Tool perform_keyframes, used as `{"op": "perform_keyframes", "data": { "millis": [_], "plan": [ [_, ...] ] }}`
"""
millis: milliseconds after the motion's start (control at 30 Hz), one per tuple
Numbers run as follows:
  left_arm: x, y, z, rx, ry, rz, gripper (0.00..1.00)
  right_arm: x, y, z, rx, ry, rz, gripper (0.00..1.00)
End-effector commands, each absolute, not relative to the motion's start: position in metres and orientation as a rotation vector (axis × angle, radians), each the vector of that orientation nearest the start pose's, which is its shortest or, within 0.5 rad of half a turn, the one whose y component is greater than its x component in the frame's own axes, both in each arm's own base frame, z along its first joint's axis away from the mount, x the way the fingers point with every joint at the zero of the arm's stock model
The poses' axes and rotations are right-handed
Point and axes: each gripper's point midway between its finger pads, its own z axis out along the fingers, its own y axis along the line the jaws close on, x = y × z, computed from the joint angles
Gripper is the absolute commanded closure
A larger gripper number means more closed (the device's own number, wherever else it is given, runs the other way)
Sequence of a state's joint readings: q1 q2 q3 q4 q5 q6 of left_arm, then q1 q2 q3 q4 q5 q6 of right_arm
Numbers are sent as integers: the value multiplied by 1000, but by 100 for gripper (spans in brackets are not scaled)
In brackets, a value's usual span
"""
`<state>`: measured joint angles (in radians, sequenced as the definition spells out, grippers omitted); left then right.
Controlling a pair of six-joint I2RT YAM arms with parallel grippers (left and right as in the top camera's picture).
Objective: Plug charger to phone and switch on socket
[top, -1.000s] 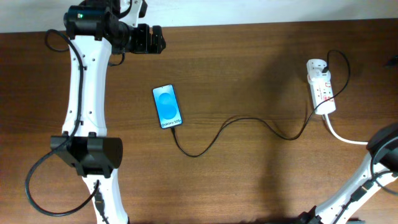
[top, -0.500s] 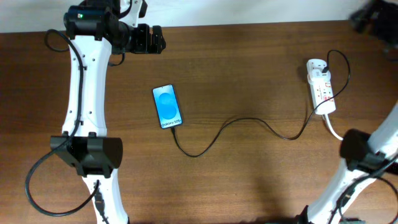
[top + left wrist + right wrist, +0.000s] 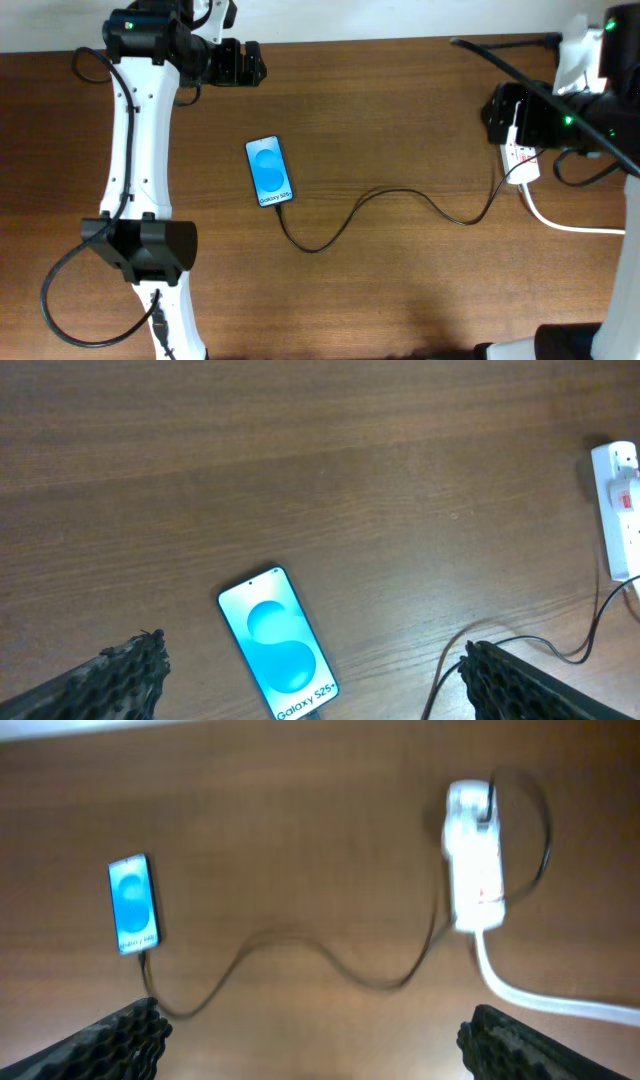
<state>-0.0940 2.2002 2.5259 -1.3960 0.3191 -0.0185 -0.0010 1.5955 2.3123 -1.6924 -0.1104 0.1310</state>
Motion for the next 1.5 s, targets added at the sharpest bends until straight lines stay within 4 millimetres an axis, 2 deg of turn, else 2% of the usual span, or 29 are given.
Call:
{"op": "perform_keyframes", "data": {
  "millis": [0, 167, 433, 533, 733, 900, 1033, 1267, 1467],
  "plan": [
    [494, -102, 262, 230, 2593, -470, 1, 304, 38, 355, 303, 2644, 373, 2],
    [494, -102, 262, 230, 2593, -470, 1, 310, 33, 334, 329, 2714, 329, 1],
    [494, -102, 262, 230, 2593, -470, 1, 316, 20, 327, 352, 2721, 222, 2],
    [494, -102, 262, 231, 2593, -470, 1, 328, 12, 331, 348, 2652, 157, 2],
    [494, -102, 262, 230, 2593, -470, 1, 342, 15, 341, 215, 2454, 150, 2],
    [494, -102, 262, 231, 2593, -470, 1, 323, 14, 333, 196, 2261, 166, 2],
    [494, -102, 262, 230, 2593, -470, 1, 305, 3, 320, 214, 2086, 139, 2],
    [494, -102, 262, 231, 2593, -470, 0, 266, -13, 275, 236, 1764, 113, 2],
    [494, -102, 262, 230, 2593, -470, 1, 248, -16, 234, 222, 1571, 115, 2]
  ]
}}
